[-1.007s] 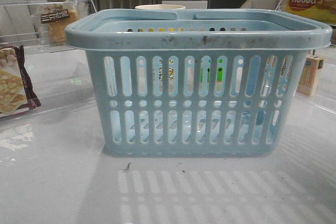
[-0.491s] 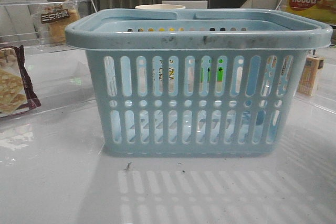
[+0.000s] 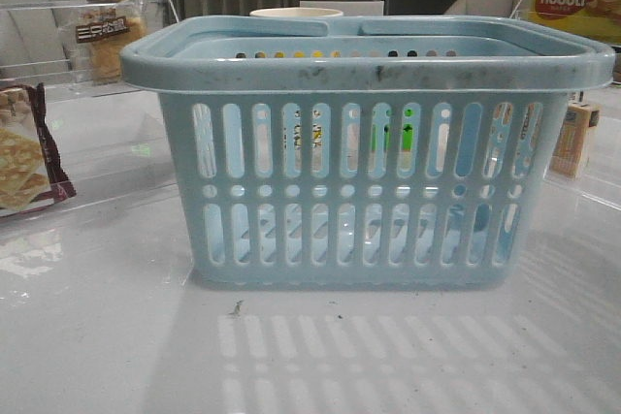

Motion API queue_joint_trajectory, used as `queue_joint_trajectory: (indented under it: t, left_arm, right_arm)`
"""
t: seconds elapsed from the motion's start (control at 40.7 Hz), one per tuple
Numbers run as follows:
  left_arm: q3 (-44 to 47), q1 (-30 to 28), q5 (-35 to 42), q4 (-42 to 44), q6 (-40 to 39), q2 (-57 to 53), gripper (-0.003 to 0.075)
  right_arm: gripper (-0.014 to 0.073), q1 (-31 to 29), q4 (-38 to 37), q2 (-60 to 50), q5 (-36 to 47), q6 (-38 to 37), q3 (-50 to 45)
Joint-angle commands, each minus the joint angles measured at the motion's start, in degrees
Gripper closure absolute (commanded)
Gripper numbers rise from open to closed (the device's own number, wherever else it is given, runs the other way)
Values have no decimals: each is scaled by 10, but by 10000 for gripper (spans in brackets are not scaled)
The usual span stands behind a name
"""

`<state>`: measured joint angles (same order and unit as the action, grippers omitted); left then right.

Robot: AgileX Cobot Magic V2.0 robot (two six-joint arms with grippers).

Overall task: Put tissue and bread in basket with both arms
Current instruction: 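Close the right gripper on the small white-and-black box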

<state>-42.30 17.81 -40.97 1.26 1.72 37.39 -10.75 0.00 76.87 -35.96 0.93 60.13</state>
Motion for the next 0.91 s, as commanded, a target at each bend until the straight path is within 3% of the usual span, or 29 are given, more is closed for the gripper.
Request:
queue_joint_trajectory:
  t: [0.0,0.368,0.786,0.884]
  left_arm:
    - [-19,5,46,-3,1,3,321]
    - [-19,5,46,-3,1,3,321]
    - [-19,5,46,-3,1,3,321]
    - [-19,5,46,-3,1,3,321]
  right_arm:
    - [25,-4,-9,31,36,-1,56]
    - [25,-4,-40,169,60,-1,181]
    - [25,-4,-40,237,135,-1,205]
    - [97,-4,-40,241,146,-1,205]
